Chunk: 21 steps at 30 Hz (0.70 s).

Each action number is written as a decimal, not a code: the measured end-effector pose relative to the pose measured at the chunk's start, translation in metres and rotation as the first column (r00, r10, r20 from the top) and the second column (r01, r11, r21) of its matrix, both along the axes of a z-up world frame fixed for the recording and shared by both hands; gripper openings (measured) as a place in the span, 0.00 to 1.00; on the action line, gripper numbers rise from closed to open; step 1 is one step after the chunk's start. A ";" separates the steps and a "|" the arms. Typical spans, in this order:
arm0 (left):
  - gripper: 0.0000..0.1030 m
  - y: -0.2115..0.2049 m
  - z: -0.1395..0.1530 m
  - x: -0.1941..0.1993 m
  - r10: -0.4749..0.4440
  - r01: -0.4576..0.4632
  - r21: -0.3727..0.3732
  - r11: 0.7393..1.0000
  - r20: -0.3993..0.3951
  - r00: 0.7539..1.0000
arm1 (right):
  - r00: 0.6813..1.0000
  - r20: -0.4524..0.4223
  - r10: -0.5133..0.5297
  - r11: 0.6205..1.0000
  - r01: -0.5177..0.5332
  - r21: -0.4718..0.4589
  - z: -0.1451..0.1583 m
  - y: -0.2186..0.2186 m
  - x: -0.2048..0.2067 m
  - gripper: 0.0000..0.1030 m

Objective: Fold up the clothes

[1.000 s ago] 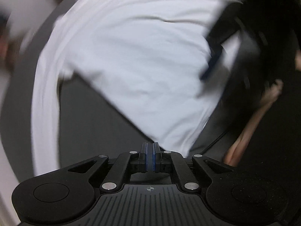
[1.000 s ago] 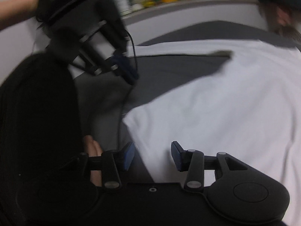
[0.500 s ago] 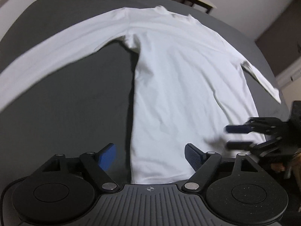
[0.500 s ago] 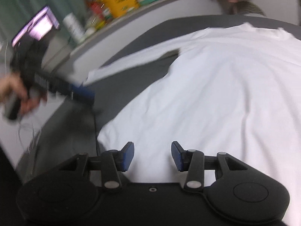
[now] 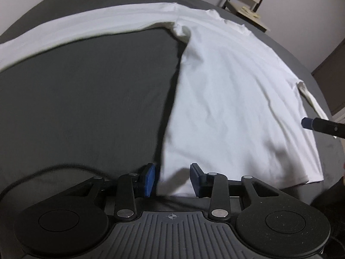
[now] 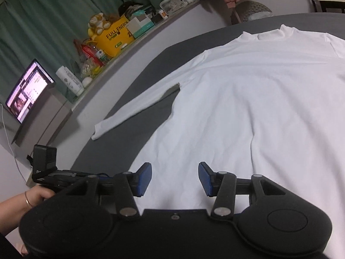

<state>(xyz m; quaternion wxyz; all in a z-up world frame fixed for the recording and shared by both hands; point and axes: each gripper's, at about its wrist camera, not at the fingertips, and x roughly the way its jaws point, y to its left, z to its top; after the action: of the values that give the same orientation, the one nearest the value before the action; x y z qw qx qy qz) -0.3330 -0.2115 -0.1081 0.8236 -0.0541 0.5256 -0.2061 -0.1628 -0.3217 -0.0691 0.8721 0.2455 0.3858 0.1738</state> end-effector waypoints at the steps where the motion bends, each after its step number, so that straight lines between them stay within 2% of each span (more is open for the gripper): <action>1: 0.36 0.002 -0.002 -0.002 0.007 -0.007 -0.009 1.000 0.001 1.000 | 1.000 -0.003 0.002 1.000 -0.002 -0.003 -0.001 0.001 0.000 0.46; 4: 0.35 0.007 -0.007 -0.006 0.044 -0.043 -0.047 0.998 0.016 0.999 | 1.000 -0.009 0.004 1.000 -0.004 -0.010 -0.003 0.003 0.001 0.46; 5: 0.17 0.008 -0.008 -0.007 0.063 -0.062 -0.061 0.996 0.025 0.998 | 1.000 -0.011 0.003 1.000 -0.003 -0.014 -0.003 0.004 0.001 0.46; 6: 0.04 0.007 -0.010 -0.007 0.077 -0.076 -0.065 0.995 0.021 0.997 | 1.000 -0.012 0.001 1.000 -0.002 -0.017 -0.004 0.004 0.001 0.46; 8: 0.04 0.004 -0.013 -0.009 0.105 -0.104 -0.071 0.992 0.011 0.994 | 1.000 -0.017 -0.004 1.000 0.003 -0.024 -0.005 0.003 0.000 0.46; 11: 0.03 -0.002 0.000 -0.020 0.107 -0.104 -0.050 0.993 0.047 0.993 | 1.000 -0.026 -0.015 0.999 0.014 -0.033 -0.007 0.002 -0.002 0.46; 14: 0.03 0.010 0.018 -0.032 0.171 -0.167 -0.104 0.981 0.037 0.985 | 1.000 -0.026 -0.017 0.999 0.016 -0.037 -0.007 0.001 -0.003 0.46; 17: 0.03 0.023 0.006 -0.031 0.218 -0.220 -0.119 0.968 -0.035 0.975 | 1.000 -0.028 -0.011 0.999 0.010 -0.046 -0.009 0.003 -0.003 0.46; 20: 0.03 0.028 -0.013 -0.024 0.259 -0.266 -0.110 0.958 -0.076 0.963 | 0.999 -0.033 -0.005 0.998 0.003 -0.059 -0.010 0.003 -0.003 0.46; 21: 0.03 0.028 -0.015 -0.024 0.264 -0.271 -0.119 0.955 -0.067 0.962 | 0.999 -0.033 -0.013 0.998 0.010 -0.066 -0.009 -0.001 -0.004 0.46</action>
<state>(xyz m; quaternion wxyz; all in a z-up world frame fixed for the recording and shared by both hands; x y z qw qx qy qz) -0.3571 -0.1834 -0.1235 0.8253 -0.1822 0.5198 -0.1244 -0.1666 -0.3224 -0.0777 0.8742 0.2217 0.4046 0.1518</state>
